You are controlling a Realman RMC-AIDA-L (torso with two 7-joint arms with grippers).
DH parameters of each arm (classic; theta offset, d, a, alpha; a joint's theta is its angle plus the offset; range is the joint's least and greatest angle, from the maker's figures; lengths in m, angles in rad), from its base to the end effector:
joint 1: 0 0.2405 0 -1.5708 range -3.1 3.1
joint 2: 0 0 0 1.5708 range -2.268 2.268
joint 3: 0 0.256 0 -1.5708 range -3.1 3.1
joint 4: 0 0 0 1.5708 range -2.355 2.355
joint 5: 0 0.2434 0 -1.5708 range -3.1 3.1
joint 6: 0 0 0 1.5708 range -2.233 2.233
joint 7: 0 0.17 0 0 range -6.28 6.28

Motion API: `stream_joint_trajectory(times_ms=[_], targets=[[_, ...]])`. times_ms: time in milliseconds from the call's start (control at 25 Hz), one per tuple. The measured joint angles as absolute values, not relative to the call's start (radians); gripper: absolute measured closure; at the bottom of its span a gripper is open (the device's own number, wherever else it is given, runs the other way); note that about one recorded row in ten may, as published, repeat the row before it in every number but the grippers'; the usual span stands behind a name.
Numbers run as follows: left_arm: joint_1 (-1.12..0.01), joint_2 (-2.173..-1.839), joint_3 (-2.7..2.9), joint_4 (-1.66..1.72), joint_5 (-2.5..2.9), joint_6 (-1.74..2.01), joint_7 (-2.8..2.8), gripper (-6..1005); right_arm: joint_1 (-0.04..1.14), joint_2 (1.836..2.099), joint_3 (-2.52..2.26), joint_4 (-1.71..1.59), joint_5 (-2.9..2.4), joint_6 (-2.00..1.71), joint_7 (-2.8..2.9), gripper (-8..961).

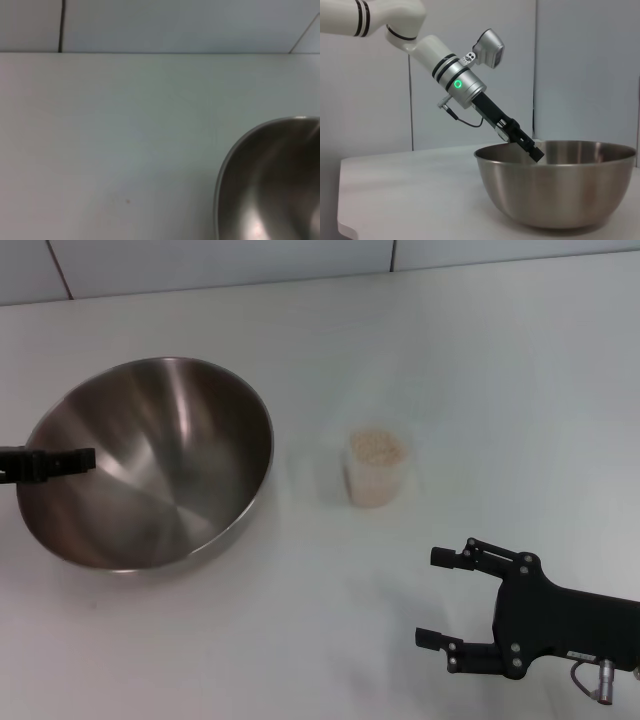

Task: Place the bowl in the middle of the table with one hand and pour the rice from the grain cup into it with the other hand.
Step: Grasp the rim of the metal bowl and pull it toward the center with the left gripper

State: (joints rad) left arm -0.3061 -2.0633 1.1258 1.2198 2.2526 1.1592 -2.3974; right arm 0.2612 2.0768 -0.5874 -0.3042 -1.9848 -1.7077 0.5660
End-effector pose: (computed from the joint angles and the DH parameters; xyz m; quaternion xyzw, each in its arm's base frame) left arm -0.2974 0.3935 0.0271 -0.8275 -0.4748 -0.0622 0.2933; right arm 0.3382 0.2240 -0.0690 -0.9297 0.0790 0.3080 0.1861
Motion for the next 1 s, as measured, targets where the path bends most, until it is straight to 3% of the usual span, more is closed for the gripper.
stream_joint_trajectory(times_ms=[320, 560, 880, 1000], targets=[[-0.33, -2.063, 1.125, 1.215, 2.261, 1.194, -2.379, 244, 0.261, 2.077, -0.587, -0.302, -1.985, -1.708, 0.566, 155], [-0.343, -2.062, 1.12, 1.22, 2.263, 1.196, -2.383, 426, 0.265, 2.077, -0.587, -0.302, -1.985, -1.708, 0.566, 159], [-0.365, -2.059, 1.119, 1.204, 2.263, 1.208, -2.382, 892, 0.267, 2.077, -0.587, -0.302, -1.985, -1.706, 0.566, 163], [-0.382, -2.058, 1.106, 1.2, 2.264, 1.222, -2.382, 910, 0.267, 2.077, -0.587, -0.302, -1.985, -1.703, 0.566, 165]])
